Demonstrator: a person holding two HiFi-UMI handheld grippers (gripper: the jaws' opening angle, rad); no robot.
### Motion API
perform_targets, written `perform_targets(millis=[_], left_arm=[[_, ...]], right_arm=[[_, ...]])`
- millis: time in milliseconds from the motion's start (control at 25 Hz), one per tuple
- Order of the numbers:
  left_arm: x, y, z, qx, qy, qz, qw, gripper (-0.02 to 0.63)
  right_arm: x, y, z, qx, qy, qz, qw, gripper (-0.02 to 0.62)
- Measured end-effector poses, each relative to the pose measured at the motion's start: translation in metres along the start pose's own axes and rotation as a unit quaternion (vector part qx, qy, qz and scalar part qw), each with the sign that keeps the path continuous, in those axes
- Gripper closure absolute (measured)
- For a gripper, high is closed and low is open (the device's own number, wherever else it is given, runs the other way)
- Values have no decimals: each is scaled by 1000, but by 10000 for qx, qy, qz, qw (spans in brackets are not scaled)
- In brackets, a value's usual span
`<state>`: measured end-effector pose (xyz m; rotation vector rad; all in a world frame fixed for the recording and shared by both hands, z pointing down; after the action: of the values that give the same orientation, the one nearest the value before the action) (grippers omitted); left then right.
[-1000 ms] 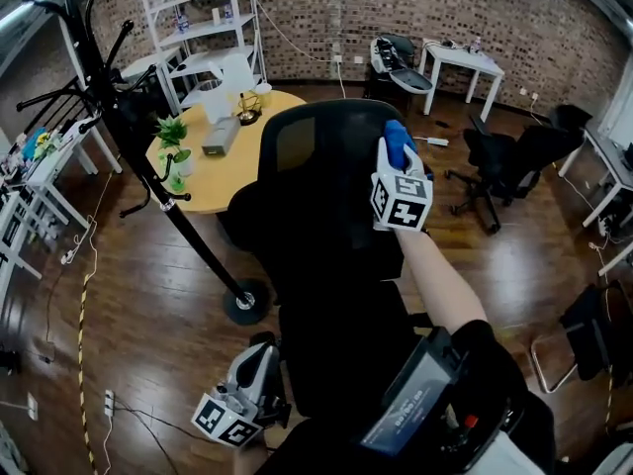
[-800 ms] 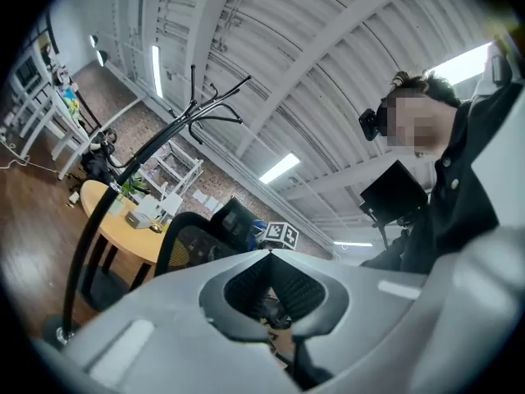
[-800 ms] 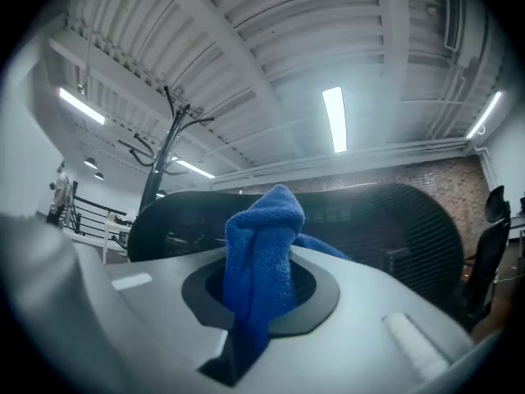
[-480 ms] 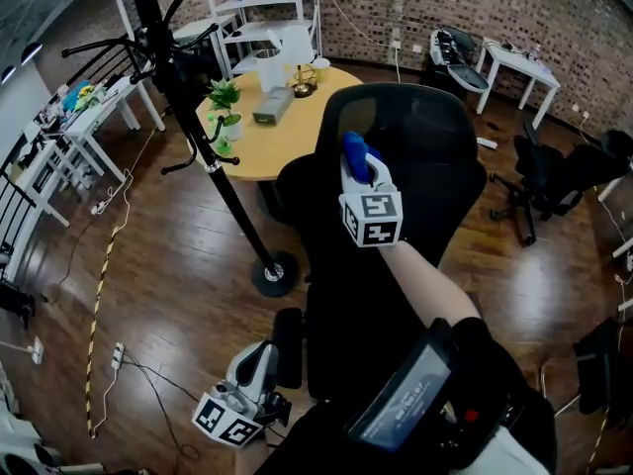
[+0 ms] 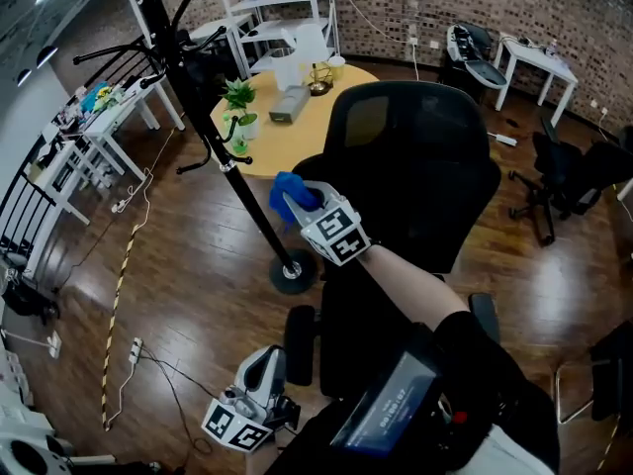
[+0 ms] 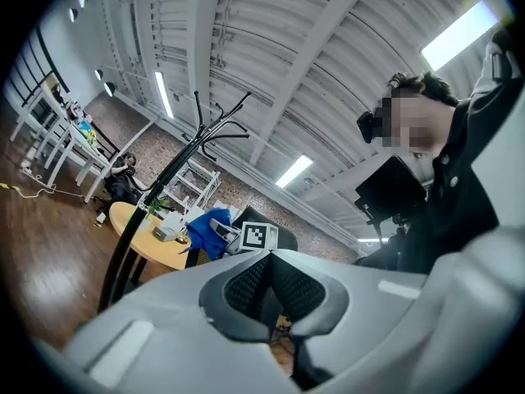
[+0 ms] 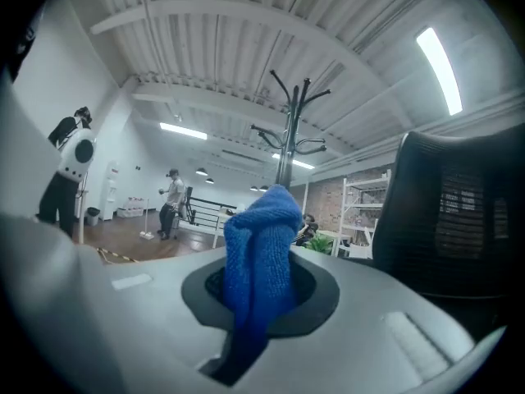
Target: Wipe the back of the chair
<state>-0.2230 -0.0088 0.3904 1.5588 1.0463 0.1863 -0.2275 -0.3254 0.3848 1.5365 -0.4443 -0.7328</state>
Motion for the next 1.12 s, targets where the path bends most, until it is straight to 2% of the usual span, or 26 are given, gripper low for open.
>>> perform_targets(millis=[120, 240, 600, 960, 1040, 1120], left_arm=[[3, 1, -2, 2, -103, 51, 9999, 601], [3, 3, -1, -34, -108, 64, 9999, 603], [16, 29, 55, -464, 581, -124, 9972, 603], [38, 60, 116, -973, 1366, -404, 9850, 603], [42, 66, 124, -1045, 1506, -448, 9820, 603], [45, 69, 131, -1090, 1612, -481, 9797, 602]], right_arm=[[33, 9, 4, -58, 356, 185, 9992, 563], [76, 36, -5, -391, 841, 254, 9954, 563], [215, 73, -95, -497, 2183, 842, 9710, 563], [351, 109, -224, -660, 3595, 1163, 9235, 561], [376, 118, -254, -719, 3926, 1251, 9083, 560], [397, 129, -285, -904, 4349, 1244, 8873, 560]])
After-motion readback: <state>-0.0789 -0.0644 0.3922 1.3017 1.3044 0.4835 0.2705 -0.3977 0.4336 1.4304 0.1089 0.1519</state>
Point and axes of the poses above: the fingertips, and each gripper's own axes: z forward along the fingers, x to its right, y out of its underside, the point moved 1 cm from there along -z, backward along the fingers, and after that the axes turned 14 degrees about y, right-handed, at the moved point
